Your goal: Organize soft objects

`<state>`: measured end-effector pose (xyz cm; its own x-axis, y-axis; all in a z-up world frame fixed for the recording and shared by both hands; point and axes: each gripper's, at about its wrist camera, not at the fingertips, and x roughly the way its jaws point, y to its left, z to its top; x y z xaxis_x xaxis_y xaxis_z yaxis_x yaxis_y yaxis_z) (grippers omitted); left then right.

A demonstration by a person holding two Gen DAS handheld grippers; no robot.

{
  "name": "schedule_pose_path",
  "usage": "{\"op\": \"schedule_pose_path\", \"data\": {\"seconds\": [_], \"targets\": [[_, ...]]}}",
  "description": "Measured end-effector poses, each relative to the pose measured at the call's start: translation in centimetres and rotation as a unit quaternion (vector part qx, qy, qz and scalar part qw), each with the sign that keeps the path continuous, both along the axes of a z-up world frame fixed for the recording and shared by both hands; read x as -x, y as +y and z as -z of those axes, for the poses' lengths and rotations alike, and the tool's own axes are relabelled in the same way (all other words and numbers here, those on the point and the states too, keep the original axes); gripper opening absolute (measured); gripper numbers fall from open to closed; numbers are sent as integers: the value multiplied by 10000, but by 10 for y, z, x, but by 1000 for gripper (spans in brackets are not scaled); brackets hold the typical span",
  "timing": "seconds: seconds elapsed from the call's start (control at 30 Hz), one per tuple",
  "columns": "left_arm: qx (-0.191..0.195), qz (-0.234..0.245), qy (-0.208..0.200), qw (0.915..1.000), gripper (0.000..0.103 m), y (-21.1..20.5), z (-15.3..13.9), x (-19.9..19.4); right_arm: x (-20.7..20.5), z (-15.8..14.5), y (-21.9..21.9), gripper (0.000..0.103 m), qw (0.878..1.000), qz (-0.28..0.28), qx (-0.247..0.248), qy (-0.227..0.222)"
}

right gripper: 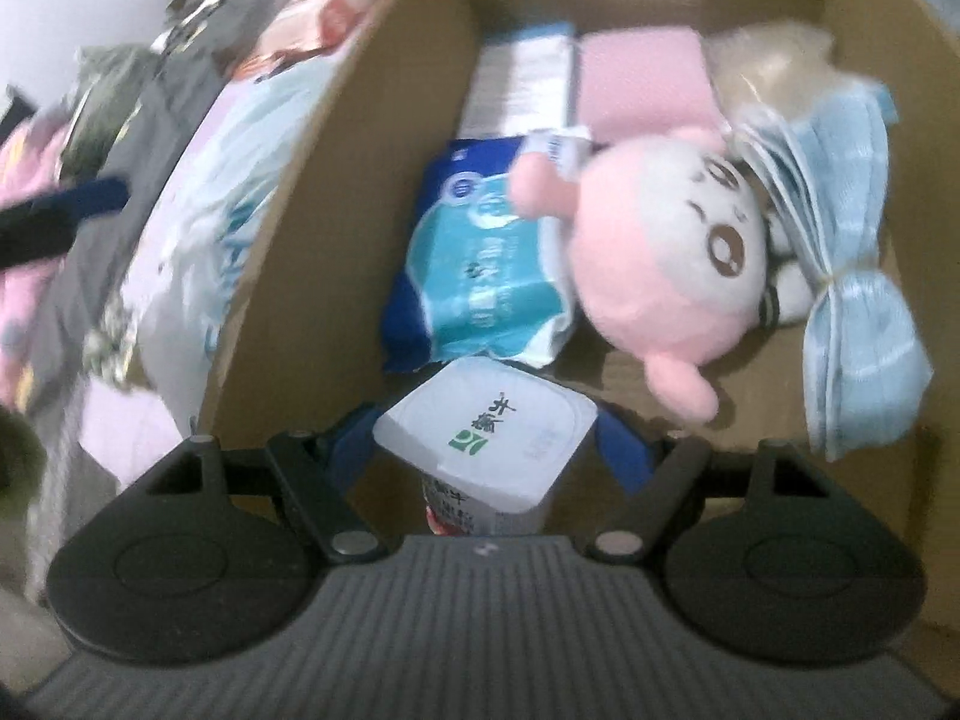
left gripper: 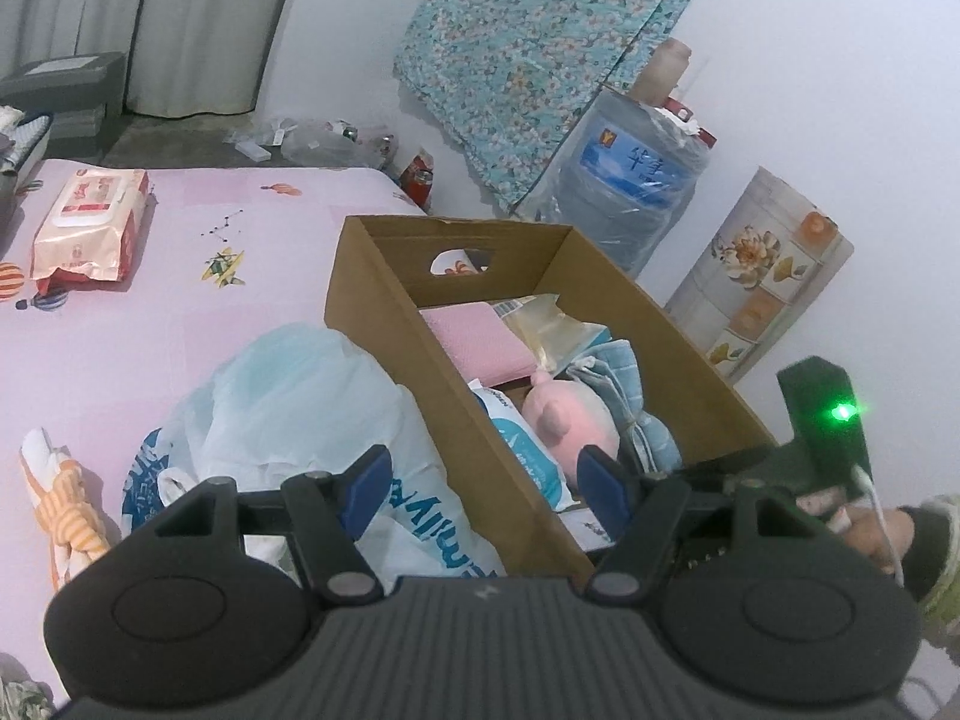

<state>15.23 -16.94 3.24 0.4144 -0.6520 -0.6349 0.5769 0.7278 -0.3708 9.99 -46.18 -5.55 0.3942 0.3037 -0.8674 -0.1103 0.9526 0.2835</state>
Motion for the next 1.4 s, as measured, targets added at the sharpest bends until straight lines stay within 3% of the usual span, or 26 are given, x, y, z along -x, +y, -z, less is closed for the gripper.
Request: {"op": "schedule_pose_path", "data": {"seconds": [0.1, 0.2, 0.3, 0.43, 0.57, 0.77, 0.8, 0.87, 0.97, 1.13, 1.3, 1.4], "targets": [[-28, -4, -10, 10000, 70, 1, 0, 1, 7, -1, 17, 78, 9995, -217, 149, -175], [-34, -10, -7, 10000, 70, 3, 0, 3, 12, -3, 21, 79, 9995, -310, 42, -40], [-15, -15, -14, 10000, 70, 3, 0, 3, 10, 1, 14, 80, 9980, -13, -535, 333], [8, -34, -33, 10000, 70, 8, -1, 6, 10, 0, -10, 73, 9841, 569, -1585, 569], [4, -72, -73, 9999, 70, 13, -3, 11, 12, 7, -11, 53, 9824, 770, -1544, 719], [16, -213, -149, 9997, 70, 29, -9, 22, 12, 23, -4, 48, 9765, 1033, -1557, 1070], [30, -258, -171, 9995, 70, 33, -10, 24, 12, 20, -3, 46, 9782, 1041, -1486, 1010], [80, -349, -196, 9992, 70, 41, -12, 29, 11, 16, 0, 31, 9830, 1002, -1300, 825], [102, -515, -189, 9984, 70, 55, -9, 36, 13, 4, 7, 23, 9931, 666, -822, 509], [-214, -813, -269, 9961, 71, 76, 3, 56, 20, -6, 21, 25, 9978, 484, -401, 195], [-311, -1112, -234, 9930, 74, 106, 15, 76, 38, -26, 16, 35, 9941, 1004, -379, -179], [-540, -1349, -379, 9887, 76, 122, 18, 87, 50, -53, 17, 44, 9895, 1237, -343, -660]]}}
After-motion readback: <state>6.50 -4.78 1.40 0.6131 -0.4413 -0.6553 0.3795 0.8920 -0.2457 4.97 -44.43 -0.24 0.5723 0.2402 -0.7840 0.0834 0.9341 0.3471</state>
